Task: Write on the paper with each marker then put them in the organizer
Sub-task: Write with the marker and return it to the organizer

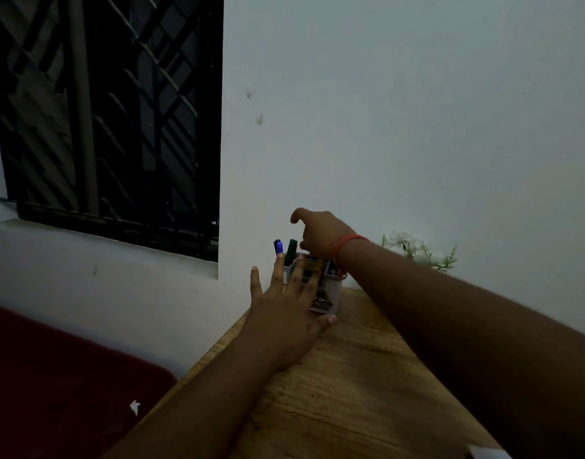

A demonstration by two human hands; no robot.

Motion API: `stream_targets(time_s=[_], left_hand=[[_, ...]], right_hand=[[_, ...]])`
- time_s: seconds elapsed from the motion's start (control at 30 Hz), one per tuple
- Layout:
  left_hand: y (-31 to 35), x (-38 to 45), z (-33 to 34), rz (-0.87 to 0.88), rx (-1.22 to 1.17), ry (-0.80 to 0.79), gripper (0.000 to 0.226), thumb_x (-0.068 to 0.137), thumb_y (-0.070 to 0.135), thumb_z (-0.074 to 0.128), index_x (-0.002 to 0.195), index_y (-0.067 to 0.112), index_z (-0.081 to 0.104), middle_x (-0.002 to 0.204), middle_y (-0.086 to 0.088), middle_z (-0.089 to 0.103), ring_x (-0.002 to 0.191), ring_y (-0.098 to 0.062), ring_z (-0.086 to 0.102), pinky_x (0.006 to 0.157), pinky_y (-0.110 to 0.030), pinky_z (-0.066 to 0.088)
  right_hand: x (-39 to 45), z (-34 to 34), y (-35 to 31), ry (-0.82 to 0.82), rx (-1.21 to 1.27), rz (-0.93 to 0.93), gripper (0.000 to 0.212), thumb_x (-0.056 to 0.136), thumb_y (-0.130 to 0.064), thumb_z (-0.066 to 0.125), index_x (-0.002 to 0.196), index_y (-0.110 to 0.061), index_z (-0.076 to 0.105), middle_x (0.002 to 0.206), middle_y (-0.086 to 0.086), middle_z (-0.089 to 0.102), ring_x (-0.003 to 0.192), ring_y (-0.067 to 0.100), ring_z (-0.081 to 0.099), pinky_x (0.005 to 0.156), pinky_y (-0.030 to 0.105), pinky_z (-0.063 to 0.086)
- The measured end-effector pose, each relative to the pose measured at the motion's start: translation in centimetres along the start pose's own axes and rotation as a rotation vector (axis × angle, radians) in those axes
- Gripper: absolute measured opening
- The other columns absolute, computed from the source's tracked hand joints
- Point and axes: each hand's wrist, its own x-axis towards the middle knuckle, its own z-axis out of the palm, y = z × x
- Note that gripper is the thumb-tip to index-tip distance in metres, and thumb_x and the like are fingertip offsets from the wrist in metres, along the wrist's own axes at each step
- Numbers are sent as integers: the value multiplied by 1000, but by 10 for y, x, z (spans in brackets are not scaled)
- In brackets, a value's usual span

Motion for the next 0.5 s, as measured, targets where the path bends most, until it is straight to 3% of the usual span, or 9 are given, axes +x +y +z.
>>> stream_targets(time_s=[0.33,0.4,0.5], left_hand=[[11,-6,-9,40,33,29,85,72,83,-13,144,39,-30,157,-1,-34,141,-32,-36,110,-67,-15],[17,-8,-13,73,40,48,88,71,83,-16,146,38,-27,157,-1,-33,141,-32,-37,110,-67,-15],[30,-12,-15,119,39,73,90,73,84,-18,149,37,-20,160,-2,-24,143,-32,-32,111,-69,-9]], right_hand=[[-109,-32,38,202,28,-75,42,96,-21,62,136,-24,51,116,1,63,94,21,63,82,36,51],[-143,-34,54,193,16,-52,41,96,-29,62,135,-27,51,114,-1,63,89,16,61,80,35,53],[-197,-39,79,132,49,15,48,95,-39,62,139,-26,49,123,-1,60,103,14,60,90,36,53]])
